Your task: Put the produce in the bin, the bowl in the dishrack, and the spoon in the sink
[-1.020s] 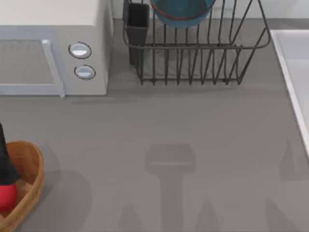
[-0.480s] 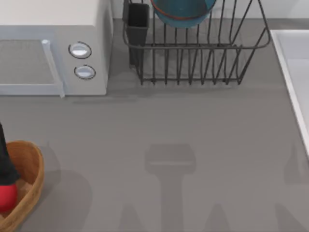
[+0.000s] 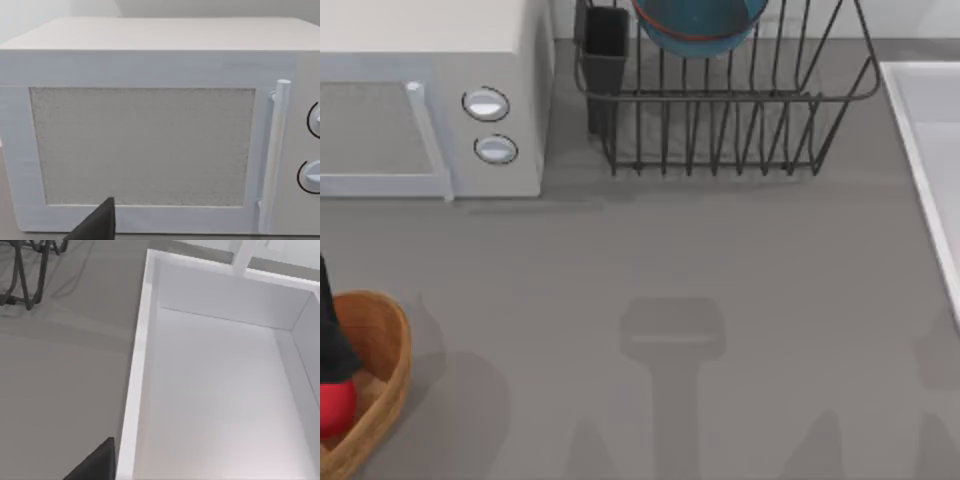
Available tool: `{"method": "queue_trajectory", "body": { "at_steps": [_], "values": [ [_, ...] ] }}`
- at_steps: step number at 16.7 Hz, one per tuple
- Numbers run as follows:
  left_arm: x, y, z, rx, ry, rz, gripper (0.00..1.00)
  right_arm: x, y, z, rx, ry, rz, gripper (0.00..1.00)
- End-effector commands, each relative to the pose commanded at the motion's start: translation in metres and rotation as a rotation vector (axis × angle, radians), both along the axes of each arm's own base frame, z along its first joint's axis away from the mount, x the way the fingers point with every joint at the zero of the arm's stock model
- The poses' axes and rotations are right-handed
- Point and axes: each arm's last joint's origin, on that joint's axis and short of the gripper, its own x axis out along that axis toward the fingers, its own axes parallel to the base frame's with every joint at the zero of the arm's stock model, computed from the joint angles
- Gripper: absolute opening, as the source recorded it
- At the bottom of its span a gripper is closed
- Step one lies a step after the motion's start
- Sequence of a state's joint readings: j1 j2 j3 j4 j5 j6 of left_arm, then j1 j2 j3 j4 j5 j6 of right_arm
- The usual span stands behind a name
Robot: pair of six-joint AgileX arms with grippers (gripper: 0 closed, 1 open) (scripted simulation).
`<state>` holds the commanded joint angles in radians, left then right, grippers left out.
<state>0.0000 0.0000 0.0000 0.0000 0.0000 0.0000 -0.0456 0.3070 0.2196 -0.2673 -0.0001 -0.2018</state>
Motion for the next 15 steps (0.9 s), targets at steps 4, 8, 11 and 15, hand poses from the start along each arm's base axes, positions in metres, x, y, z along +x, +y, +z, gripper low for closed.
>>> {"method": "queue_trajectory", "body": {
  "at_steps": [4,8,11,15],
  "values": [
    [0.0,0.0,0.0,0.0,0.0,0.0,1.0,0.023,-0.007,0.007,-0.137,0.444,0.061,1.0],
    [0.0,0.0,0.0,0.0,0.0,0.0,1.0,0.05,-0.016,0.009,-0.212,0.834,0.186,1.0],
    [0.0,0.0,0.0,0.0,0.0,0.0,1.0,0.069,-0.023,0.01,-0.226,1.043,0.289,1.0],
    [0.0,0.0,0.0,0.0,0.0,0.0,1.0,0.085,-0.03,0.009,-0.218,1.189,0.385,1.0]
  ]
}}
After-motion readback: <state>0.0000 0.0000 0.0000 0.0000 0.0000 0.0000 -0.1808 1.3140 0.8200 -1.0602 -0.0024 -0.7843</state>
